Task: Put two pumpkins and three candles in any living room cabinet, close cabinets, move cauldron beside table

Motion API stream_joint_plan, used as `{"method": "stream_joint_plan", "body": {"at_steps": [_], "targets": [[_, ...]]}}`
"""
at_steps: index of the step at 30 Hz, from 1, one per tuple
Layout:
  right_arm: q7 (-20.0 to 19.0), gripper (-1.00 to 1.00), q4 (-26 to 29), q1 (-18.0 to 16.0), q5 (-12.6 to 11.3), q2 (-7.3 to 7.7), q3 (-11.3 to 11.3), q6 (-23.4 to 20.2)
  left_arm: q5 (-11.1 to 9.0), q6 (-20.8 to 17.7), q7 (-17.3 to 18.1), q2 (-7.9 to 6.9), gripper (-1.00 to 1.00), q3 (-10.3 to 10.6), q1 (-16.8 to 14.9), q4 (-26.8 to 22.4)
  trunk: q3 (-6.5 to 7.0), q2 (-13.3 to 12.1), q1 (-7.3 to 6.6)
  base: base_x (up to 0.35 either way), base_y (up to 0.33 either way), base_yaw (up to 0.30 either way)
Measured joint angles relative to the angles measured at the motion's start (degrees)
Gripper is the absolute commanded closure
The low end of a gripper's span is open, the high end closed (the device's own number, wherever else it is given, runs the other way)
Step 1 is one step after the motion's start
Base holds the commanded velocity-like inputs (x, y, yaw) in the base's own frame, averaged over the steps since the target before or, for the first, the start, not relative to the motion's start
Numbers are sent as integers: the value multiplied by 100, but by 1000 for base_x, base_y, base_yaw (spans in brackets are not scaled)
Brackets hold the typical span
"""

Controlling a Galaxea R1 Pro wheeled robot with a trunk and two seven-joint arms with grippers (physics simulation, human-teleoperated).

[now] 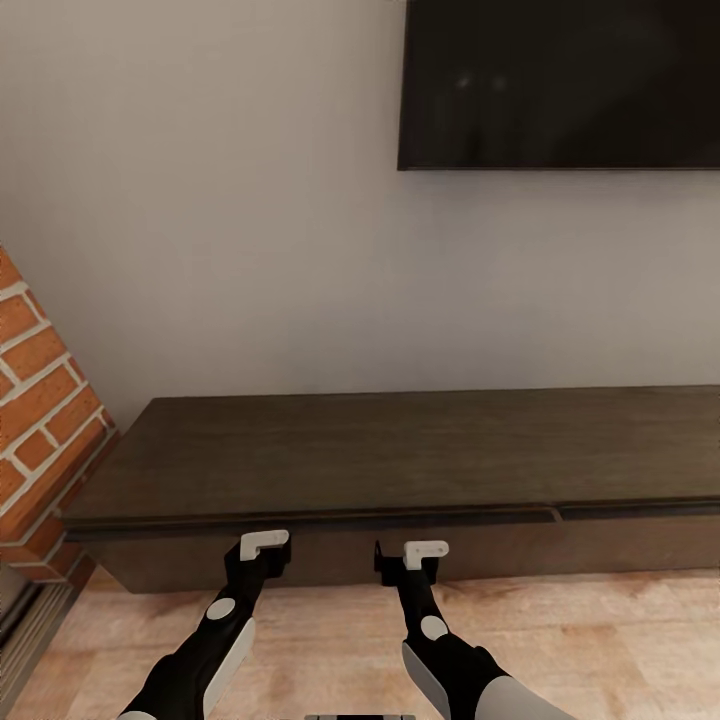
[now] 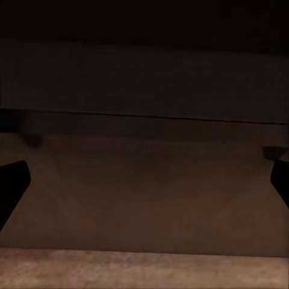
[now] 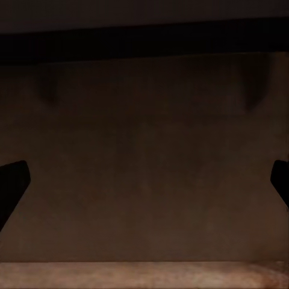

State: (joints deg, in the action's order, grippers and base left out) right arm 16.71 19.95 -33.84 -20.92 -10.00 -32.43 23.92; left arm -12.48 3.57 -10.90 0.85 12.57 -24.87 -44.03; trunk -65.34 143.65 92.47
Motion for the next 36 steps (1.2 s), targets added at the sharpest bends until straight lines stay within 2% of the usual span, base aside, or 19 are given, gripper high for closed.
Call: {"method": "stream_joint_plan", "body": {"at_steps": [18, 23, 26, 29, 33, 35, 36], "targets": [[10, -100, 0, 0, -36, 0, 17, -39, -6, -27, 38, -5, -100, -39, 0, 0, 0, 0, 0, -288, 0, 0], [25, -100, 39, 0, -64, 0, 307, -245, -27, -83, 45, -11, -100, -81, 0, -5, 0, 0, 0, -325, 0, 0], [27, -100, 118, -5, -67, 0, 441, -730, -46, -303, 44, -5, -100, -92, -1, -41, 0, 0, 0, -328, 0, 0], [35, -100, 463, -8, -73, 0, 578, -1476, -63, -809, 46, -2, -100, -106, -15, -87, 0, 0, 0, -329, 0, 0], [27, -100, 843, -9, -73, 0, 1085, -2449, -69, -1299, 45, -2, -100, -112, -46, -120, 0, 0, 0, -330, 0, 0], [30, -100, 1086, -9, -70, 0, 1372, -3038, -72, -1809, 45, -4, -100, -119, -58, -291, 0, 0, 0, -321, 0, 0], [32, -100, 1177, -9, -70, 0, 1430, -3209, -74, -2076, 44, -5, -100, -122, -63, -408, 0, 0, 0, -305, 0, 0]]}}
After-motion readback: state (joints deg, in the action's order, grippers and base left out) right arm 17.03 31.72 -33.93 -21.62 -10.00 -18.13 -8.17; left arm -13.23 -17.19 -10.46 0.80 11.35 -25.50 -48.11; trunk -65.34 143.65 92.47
